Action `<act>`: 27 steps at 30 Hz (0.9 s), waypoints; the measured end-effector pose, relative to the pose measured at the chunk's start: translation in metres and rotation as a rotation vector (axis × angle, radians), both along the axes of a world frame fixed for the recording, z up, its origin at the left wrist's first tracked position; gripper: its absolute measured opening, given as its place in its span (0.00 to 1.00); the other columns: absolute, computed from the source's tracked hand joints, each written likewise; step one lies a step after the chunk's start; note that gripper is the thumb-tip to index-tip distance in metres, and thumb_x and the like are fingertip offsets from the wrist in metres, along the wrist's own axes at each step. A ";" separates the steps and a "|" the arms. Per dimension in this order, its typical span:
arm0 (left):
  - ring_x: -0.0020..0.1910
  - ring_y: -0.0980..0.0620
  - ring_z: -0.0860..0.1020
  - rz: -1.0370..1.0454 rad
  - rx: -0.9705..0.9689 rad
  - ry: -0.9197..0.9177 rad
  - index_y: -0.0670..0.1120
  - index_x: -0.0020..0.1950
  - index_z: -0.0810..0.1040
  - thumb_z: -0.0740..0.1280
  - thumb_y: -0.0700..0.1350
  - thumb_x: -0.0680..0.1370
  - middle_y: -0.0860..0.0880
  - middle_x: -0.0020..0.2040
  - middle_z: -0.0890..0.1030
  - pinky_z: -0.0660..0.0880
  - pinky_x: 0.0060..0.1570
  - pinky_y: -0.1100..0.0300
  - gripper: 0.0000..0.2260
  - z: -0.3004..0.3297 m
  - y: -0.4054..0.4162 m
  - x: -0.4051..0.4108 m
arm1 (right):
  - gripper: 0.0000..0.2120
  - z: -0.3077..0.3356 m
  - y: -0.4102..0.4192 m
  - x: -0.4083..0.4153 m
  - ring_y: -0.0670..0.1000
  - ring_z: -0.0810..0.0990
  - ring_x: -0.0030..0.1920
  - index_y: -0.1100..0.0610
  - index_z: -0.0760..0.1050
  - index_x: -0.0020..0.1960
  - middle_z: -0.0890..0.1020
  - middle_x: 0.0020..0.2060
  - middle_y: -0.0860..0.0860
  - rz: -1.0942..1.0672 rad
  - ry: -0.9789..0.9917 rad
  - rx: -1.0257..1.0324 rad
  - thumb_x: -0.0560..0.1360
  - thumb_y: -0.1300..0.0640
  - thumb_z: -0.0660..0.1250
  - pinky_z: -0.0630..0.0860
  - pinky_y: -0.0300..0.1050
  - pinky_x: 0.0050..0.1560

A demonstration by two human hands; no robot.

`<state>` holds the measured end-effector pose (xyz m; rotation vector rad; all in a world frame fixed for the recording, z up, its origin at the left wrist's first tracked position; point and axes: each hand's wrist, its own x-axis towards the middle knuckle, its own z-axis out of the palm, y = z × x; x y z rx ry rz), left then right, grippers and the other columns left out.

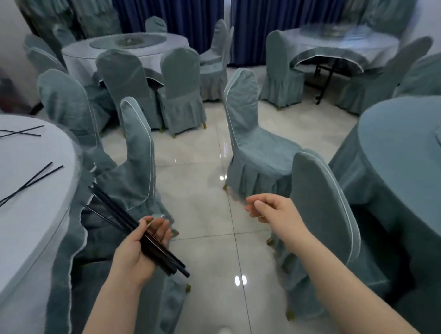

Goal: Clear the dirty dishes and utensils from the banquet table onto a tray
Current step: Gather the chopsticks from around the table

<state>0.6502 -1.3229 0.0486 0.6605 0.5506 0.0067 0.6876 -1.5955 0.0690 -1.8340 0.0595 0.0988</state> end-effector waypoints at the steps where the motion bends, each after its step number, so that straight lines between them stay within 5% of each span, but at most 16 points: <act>1: 0.33 0.52 0.84 0.005 -0.011 0.006 0.45 0.44 0.74 0.56 0.45 0.83 0.49 0.32 0.83 0.82 0.37 0.56 0.11 -0.001 -0.004 0.016 | 0.11 -0.001 -0.002 0.017 0.46 0.83 0.42 0.49 0.81 0.47 0.86 0.40 0.45 0.004 0.005 -0.007 0.79 0.62 0.62 0.78 0.38 0.44; 5: 0.34 0.54 0.84 0.028 -0.042 0.006 0.46 0.45 0.74 0.56 0.47 0.83 0.50 0.33 0.83 0.81 0.38 0.57 0.11 -0.003 -0.015 0.082 | 0.10 0.003 -0.008 0.086 0.47 0.84 0.44 0.51 0.81 0.48 0.86 0.41 0.47 0.028 0.032 -0.007 0.78 0.62 0.63 0.78 0.45 0.49; 9: 0.35 0.54 0.84 0.079 -0.060 -0.010 0.47 0.46 0.75 0.56 0.47 0.83 0.51 0.35 0.84 0.81 0.38 0.58 0.11 0.000 -0.021 0.134 | 0.10 0.008 -0.013 0.148 0.41 0.82 0.39 0.51 0.81 0.49 0.86 0.41 0.46 0.092 0.023 -0.012 0.78 0.61 0.63 0.78 0.41 0.46; 13: 0.35 0.54 0.84 0.134 -0.065 0.017 0.47 0.46 0.75 0.55 0.47 0.83 0.51 0.37 0.85 0.81 0.36 0.59 0.11 -0.003 -0.021 0.177 | 0.09 0.008 -0.018 0.215 0.40 0.82 0.44 0.46 0.80 0.49 0.85 0.41 0.40 0.264 -0.001 -0.113 0.77 0.59 0.65 0.76 0.36 0.48; 16: 0.34 0.55 0.84 0.252 -0.058 0.018 0.48 0.45 0.75 0.55 0.47 0.83 0.51 0.36 0.85 0.81 0.35 0.60 0.12 -0.004 -0.019 0.203 | 0.07 0.009 -0.016 0.275 0.36 0.81 0.47 0.41 0.79 0.47 0.84 0.43 0.38 0.452 -0.037 -0.254 0.76 0.53 0.67 0.76 0.38 0.53; 21: 0.35 0.55 0.84 0.478 -0.032 0.022 0.47 0.46 0.76 0.55 0.46 0.83 0.51 0.38 0.85 0.82 0.37 0.59 0.12 -0.009 -0.008 0.221 | 0.09 0.008 0.024 0.361 0.46 0.82 0.51 0.43 0.78 0.45 0.84 0.45 0.45 0.627 -0.057 -0.234 0.76 0.58 0.67 0.77 0.50 0.60; 27: 0.36 0.56 0.84 0.764 -0.039 0.015 0.47 0.47 0.75 0.55 0.45 0.83 0.51 0.39 0.86 0.82 0.37 0.59 0.11 -0.016 0.033 0.221 | 0.10 -0.003 0.118 0.412 0.45 0.82 0.48 0.43 0.78 0.43 0.84 0.43 0.44 0.841 -0.065 -0.218 0.75 0.58 0.67 0.77 0.48 0.58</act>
